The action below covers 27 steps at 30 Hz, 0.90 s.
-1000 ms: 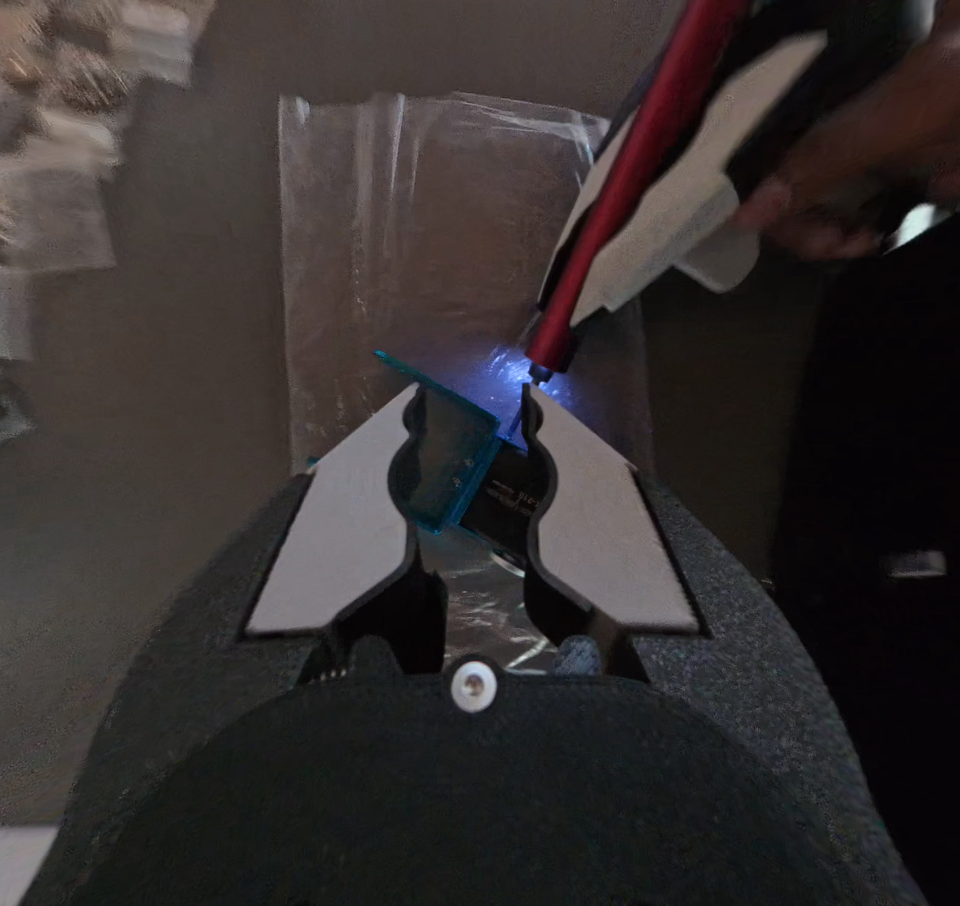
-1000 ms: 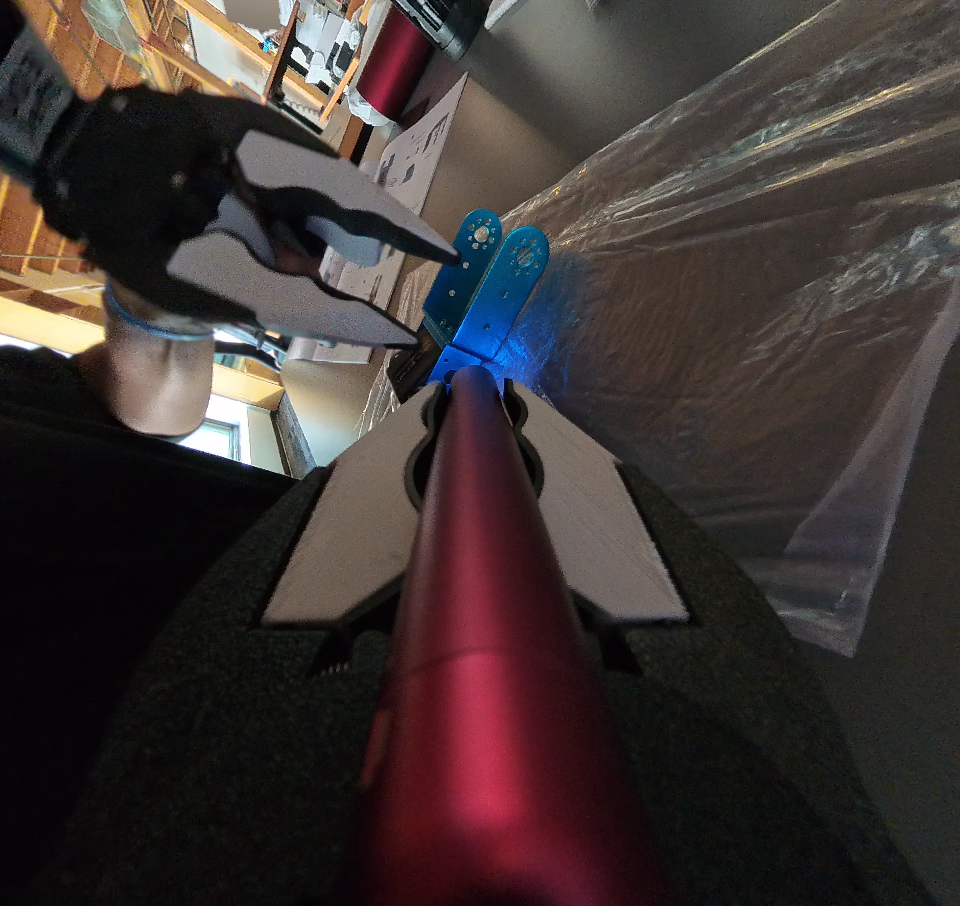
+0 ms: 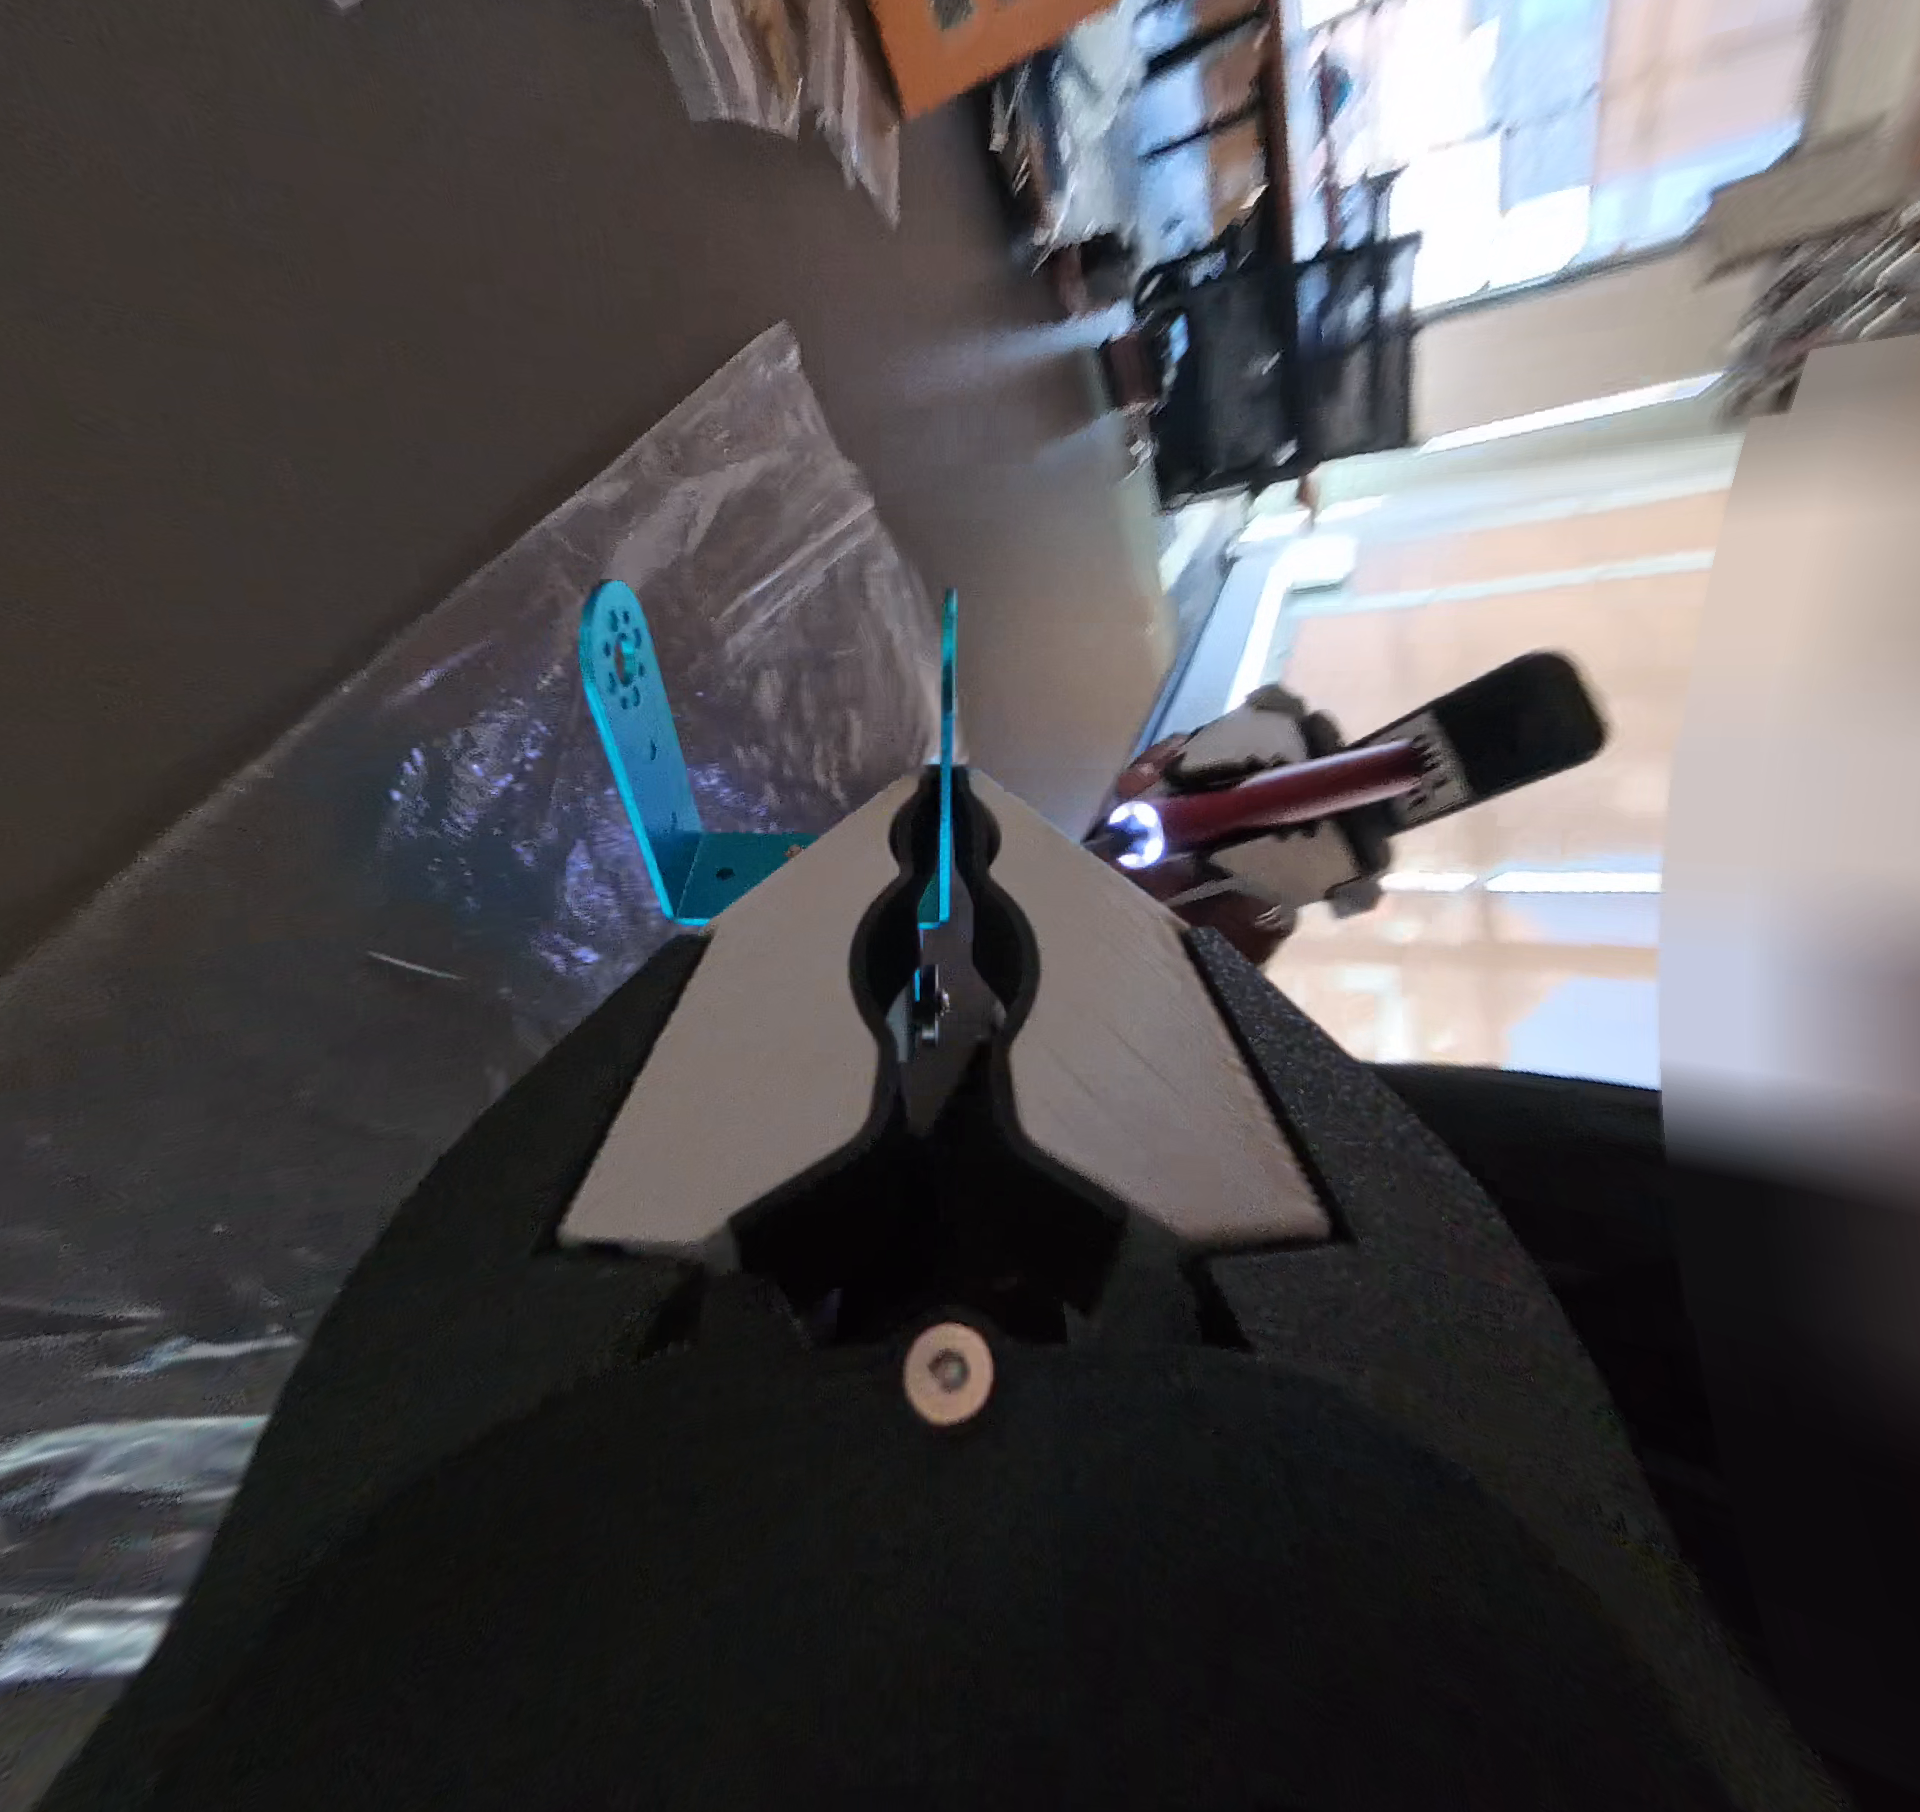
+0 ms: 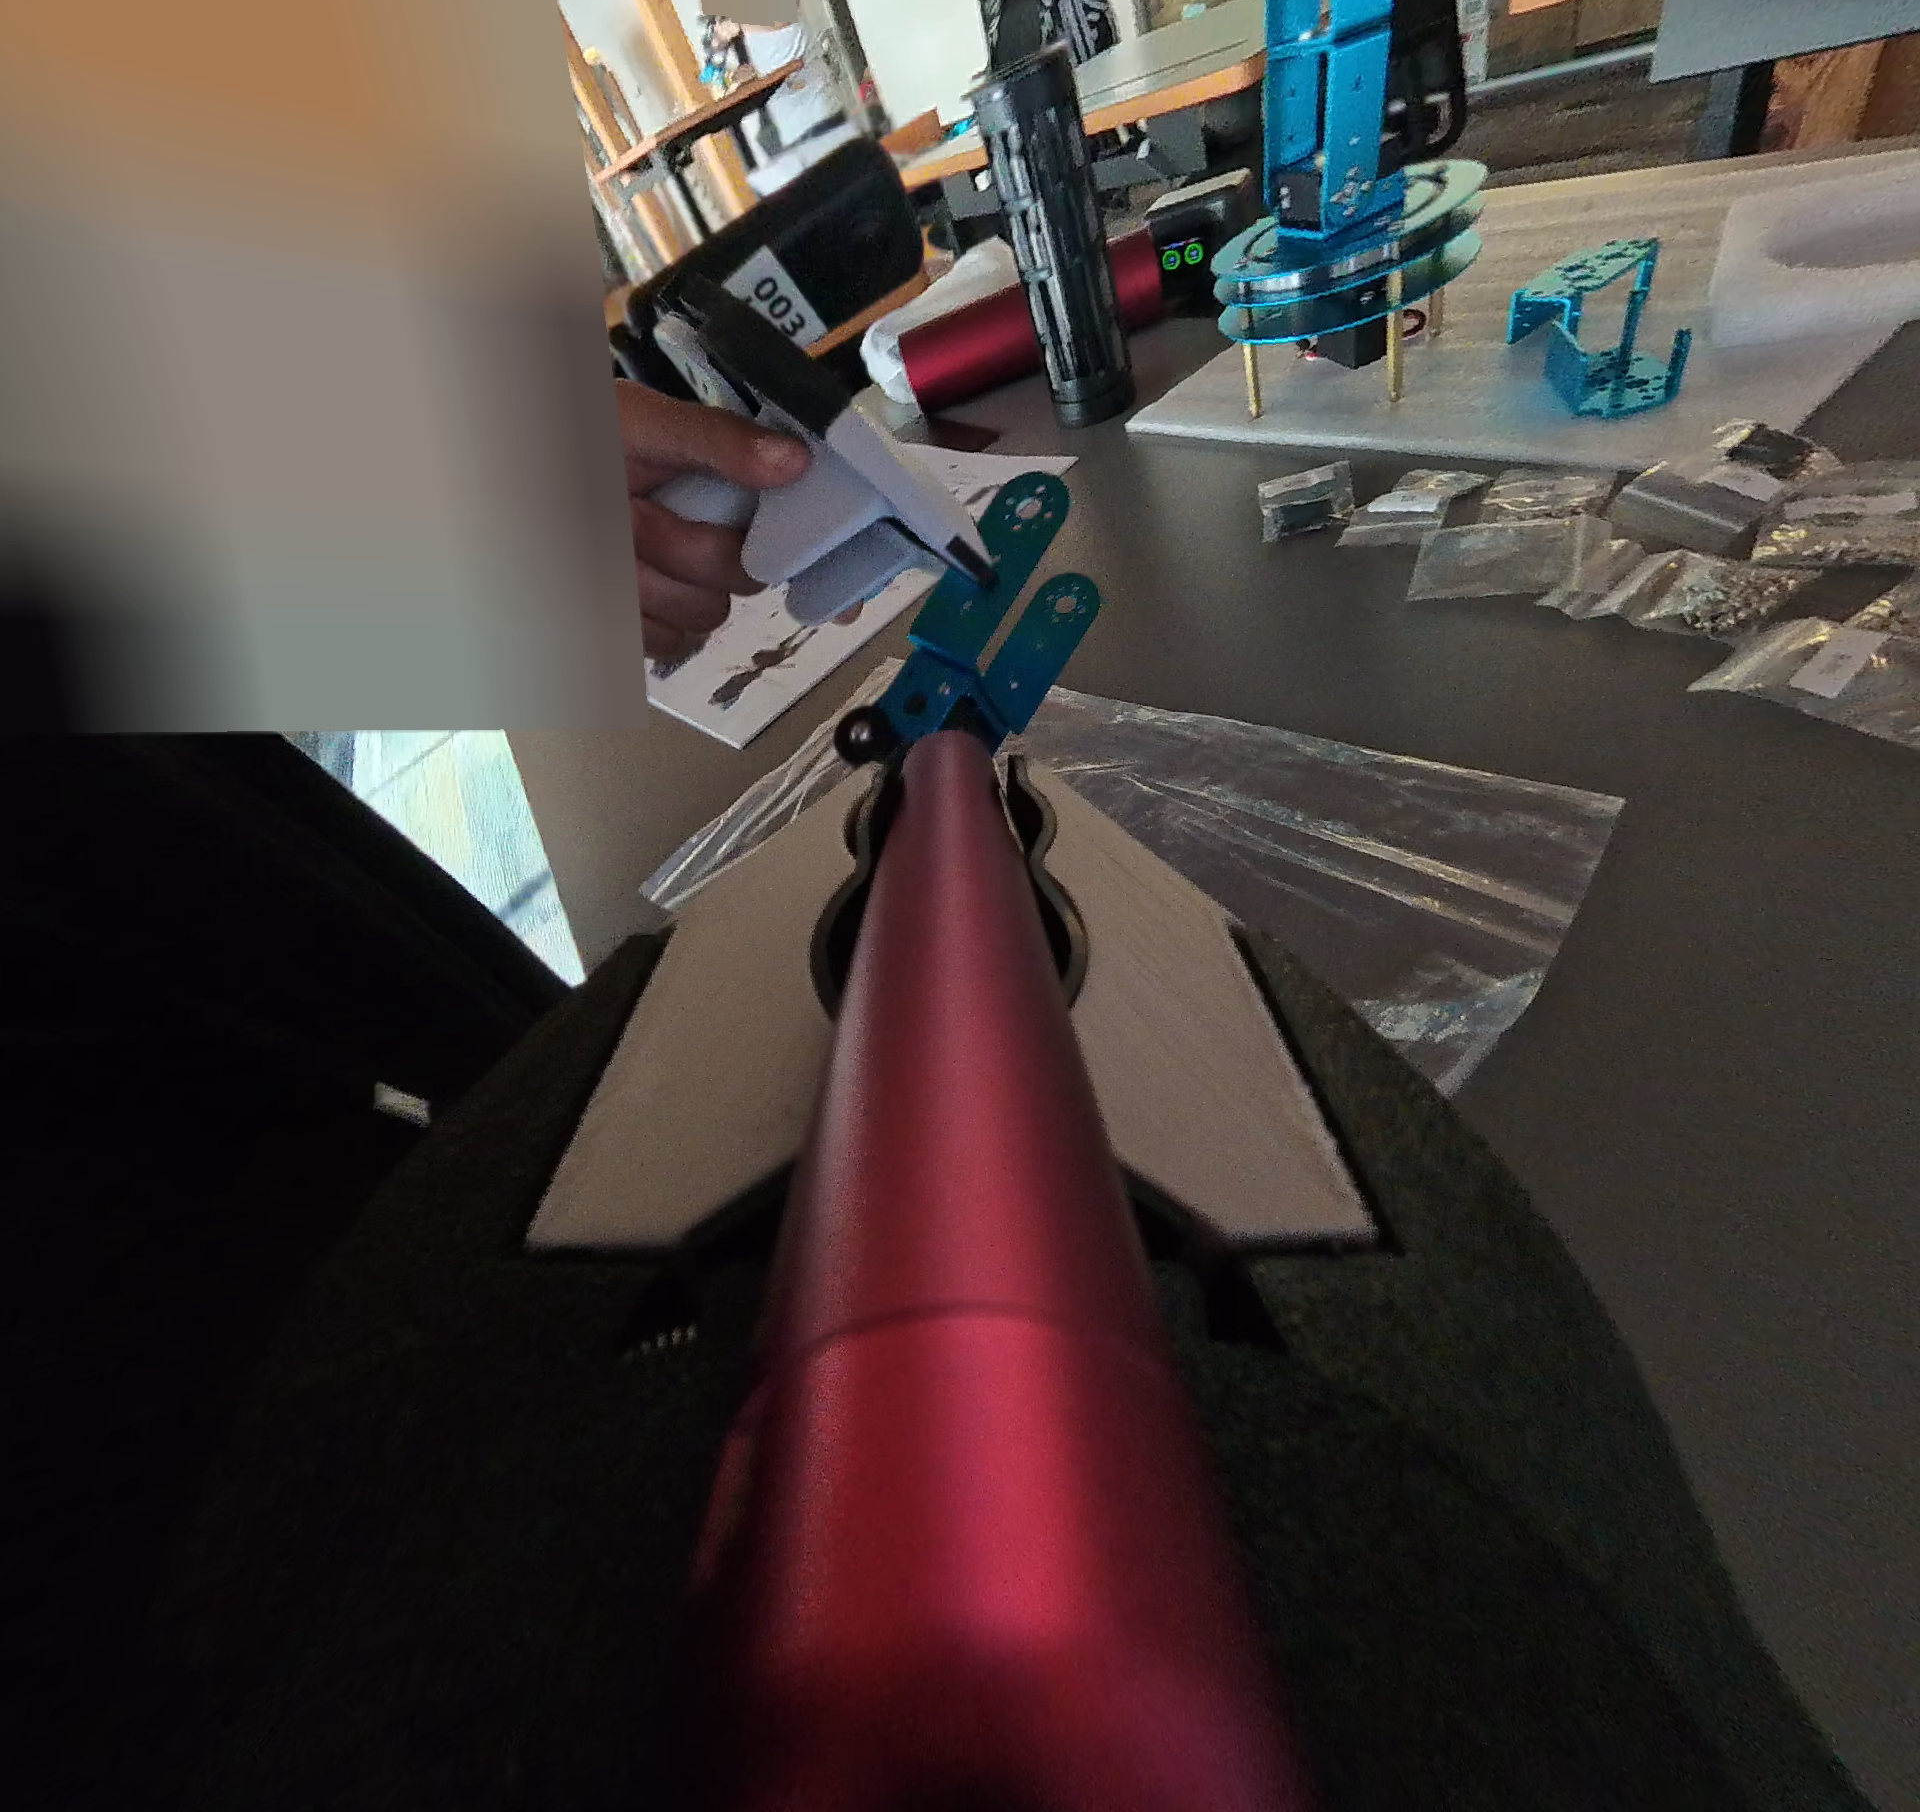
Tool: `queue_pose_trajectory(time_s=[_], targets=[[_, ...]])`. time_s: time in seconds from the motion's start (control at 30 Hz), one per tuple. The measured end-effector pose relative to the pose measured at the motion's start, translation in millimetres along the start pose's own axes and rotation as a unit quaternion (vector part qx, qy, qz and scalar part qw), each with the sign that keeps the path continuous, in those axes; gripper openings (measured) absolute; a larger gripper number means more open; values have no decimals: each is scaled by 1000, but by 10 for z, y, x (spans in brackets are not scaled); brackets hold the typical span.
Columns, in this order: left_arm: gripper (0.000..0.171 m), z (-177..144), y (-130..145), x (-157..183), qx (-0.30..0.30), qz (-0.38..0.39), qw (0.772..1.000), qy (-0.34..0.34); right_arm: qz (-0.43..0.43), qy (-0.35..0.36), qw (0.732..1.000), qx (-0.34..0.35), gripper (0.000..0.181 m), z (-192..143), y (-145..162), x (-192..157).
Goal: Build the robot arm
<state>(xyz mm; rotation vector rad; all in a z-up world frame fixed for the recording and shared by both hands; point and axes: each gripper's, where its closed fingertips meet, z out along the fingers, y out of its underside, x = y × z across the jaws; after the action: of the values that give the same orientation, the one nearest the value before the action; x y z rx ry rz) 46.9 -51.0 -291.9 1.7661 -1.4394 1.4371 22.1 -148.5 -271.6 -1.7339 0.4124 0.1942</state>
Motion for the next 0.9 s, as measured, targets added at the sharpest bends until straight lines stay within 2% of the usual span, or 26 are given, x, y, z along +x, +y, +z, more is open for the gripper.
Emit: queue_pose_trajectory(time_s=[0.2, 0.33, 0.53, 0.63, 0.73, 0.9], targets=[[0, -70, 14, -175, 82, -92, 990, 71, -44, -6, 998, -53, 23, 205, 154, -76], [0, -121, 30, -349, 103, -89, 988, 66, -47, 2, 997, -63, 23, 299, 198, -93], [1, -218, 6, -483, 127, -94, 983, 98, -61, 20, 995, -74, 23, 381, 116, -62], [4, -240, 33, -514, 126, -64, 985, 98, -60, 15, 994, -91, 23, 452, 50, -63], [19, -236, 81, -580, 111, -13, 991, 71, -85, -5, 987, -138, 23, 538, -14, -89], [30, -254, 171, -568, 109, 78, 990, 35, -199, -35, 949, -243, 23, 685, -38, -150]])
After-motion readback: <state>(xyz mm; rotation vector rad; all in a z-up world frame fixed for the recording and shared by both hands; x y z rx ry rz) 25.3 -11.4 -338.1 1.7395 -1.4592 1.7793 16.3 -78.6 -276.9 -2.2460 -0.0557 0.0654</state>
